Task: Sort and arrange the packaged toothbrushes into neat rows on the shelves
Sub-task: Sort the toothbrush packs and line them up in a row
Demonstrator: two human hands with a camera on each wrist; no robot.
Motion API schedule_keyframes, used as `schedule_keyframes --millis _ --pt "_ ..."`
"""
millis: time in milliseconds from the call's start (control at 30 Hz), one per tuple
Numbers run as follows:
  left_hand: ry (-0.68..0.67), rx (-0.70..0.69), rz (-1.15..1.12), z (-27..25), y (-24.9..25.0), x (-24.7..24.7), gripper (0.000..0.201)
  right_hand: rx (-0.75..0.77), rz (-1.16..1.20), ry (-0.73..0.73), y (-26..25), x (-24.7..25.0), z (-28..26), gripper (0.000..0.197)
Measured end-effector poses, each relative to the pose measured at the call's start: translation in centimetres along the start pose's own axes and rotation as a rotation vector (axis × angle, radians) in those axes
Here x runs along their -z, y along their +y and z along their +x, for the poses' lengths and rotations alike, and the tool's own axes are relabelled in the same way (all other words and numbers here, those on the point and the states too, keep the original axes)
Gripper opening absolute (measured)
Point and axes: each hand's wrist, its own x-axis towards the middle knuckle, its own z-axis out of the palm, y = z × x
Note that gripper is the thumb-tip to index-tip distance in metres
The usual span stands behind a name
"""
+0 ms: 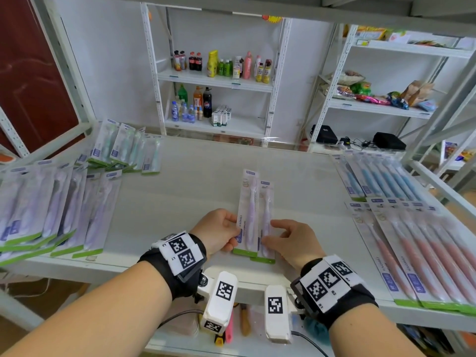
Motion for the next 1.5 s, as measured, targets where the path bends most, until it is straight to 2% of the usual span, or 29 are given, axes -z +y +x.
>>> schedule_keyframes --millis 300,600,767,1133,1300,1433,1500 --pt "0.004 -0.029 0.072 0.0 0.0 -0.3 0.035 0.005 0.006 -0.033 -0.2 0.2 -0.1 0.043" --pt "0.010 -0.061 0.160 0.1 0.0 -0.6 0.042 -0.005 0.031 -0.049 -0.3 0.2 -0.2 0.044" --pt "0.011 -0.072 0.270 0.4 -0.2 -0.7 0.060 0.005 0.027 -0.052 -0.4 0.3 -0.2 0.043" --pt "-0.073 -0.133 0.444 0.9 0.2 -0.9 0.061 0.002 0.040 -0.050 -0.2 0.3 -0.1 0.043" --pt "-0.070 -0.121 0.409 1.0 0.4 -0.7 0.068 -0.061 0.093 -0.061 -0.9 0.6 -0.2 0.042" --pt "-0.078 -0.087 0.200 0.7 0.4 0.2 0.065 -0.120 0.138 -0.055 -2.0 1.4 -0.3 0.036" --pt "-0.028 -0.107 0.124 0.4 0.5 1.6 0.057 -0.103 0.120 -0.020 -2.8 1.5 -0.5 0.032"
